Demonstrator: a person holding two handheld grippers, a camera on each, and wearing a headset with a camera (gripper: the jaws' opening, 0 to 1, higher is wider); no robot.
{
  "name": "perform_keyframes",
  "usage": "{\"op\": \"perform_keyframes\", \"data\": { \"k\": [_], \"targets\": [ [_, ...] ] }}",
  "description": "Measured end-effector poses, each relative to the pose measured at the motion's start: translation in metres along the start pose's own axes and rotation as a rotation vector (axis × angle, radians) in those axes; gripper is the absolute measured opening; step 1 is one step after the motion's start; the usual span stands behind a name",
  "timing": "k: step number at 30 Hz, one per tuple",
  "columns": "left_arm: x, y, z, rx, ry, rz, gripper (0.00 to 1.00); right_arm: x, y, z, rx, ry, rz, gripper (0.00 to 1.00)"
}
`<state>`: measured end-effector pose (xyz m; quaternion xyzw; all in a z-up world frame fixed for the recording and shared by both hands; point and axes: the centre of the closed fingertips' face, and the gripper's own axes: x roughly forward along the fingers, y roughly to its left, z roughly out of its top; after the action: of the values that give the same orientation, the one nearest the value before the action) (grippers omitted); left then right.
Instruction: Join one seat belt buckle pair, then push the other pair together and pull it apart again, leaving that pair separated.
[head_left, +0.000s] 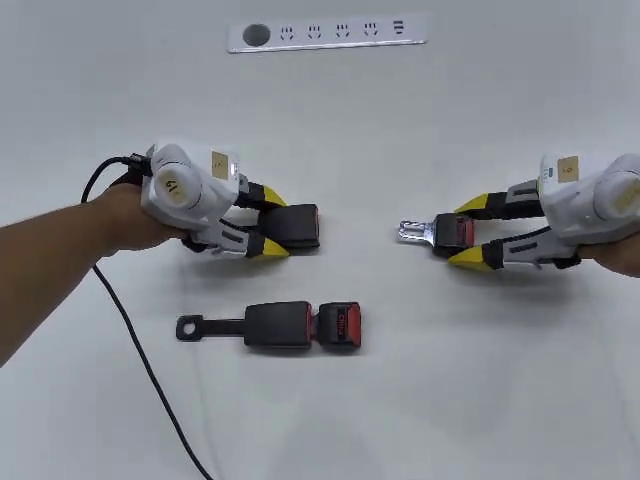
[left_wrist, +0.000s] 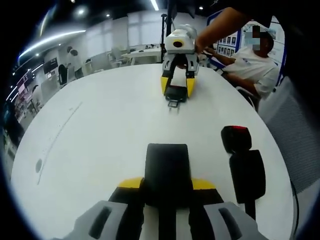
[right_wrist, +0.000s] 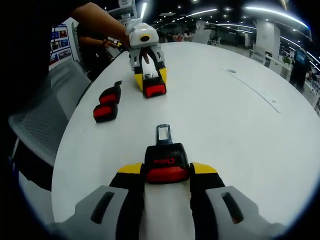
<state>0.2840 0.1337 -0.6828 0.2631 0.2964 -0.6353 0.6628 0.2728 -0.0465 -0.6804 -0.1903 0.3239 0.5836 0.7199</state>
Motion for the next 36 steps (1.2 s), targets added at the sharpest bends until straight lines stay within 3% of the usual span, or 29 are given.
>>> {"op": "perform_keyframes", "data": {
  "k": [17, 36],
  "targets": [
    [0.0, 0.002, -0.001, 0.032, 0.019, -0.038, 0.34, 0.006, 0.002, 0.002, -0.032, 0.043, 0.04, 0.33],
    [0.002, 0.001, -0.004, 0.029, 0.007, -0.042, 0.34, 0.045, 0.01, 0.036, -0.079, 0.005, 0.075, 0.33]
  ]
}}
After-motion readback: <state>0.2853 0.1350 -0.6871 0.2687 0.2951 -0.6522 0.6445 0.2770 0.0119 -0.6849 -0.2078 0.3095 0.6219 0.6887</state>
